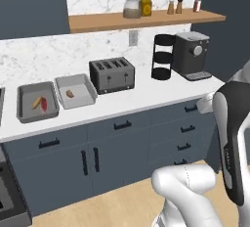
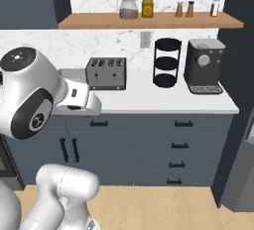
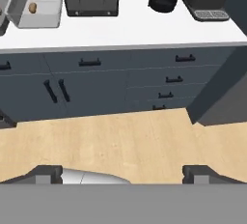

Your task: Place one sweet potato and one steak in each tupperware on the nearby counter, to pack two identical lunches.

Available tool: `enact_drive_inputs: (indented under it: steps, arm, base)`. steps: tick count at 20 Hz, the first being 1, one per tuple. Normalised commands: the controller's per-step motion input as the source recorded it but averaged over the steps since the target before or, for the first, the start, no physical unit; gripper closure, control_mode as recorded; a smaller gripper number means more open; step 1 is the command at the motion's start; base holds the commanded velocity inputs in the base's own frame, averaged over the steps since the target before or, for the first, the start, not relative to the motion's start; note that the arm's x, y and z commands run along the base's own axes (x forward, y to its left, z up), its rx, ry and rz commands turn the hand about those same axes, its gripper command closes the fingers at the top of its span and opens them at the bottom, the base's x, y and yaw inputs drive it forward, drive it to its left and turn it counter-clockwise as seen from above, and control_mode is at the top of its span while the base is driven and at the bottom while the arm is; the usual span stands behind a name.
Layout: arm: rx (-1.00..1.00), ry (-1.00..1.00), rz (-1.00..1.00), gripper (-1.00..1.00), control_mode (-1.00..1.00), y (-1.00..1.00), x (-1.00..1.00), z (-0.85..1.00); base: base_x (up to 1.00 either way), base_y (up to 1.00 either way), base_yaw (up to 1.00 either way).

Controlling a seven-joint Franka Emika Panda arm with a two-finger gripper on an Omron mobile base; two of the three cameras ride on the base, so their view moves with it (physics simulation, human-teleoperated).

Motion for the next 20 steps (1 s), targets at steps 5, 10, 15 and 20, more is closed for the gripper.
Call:
enact_drive_inputs:
  steps: [5, 10, 15, 20]
  arm:
    - [0.00, 0.00, 0.00, -1.00, 1.00, 0.00, 0.00, 0.00]
    - [0.00, 0.00, 0.00, -1.00, 1.00, 0.00, 0.00, 0.00]
    - [0.00, 0.00, 0.00, -1.00, 1.00, 0.00, 0.00, 0.00]
    - [0.00, 0.00, 0.00, -1.00, 1.00, 0.00, 0.00, 0.00]
  base:
    - [-0.10, -1.00, 0.00]
    - [0.00, -1.00, 0.00]
    - [0.00, -1.00, 0.00]
    - [0.13, -0.96, 0.00]
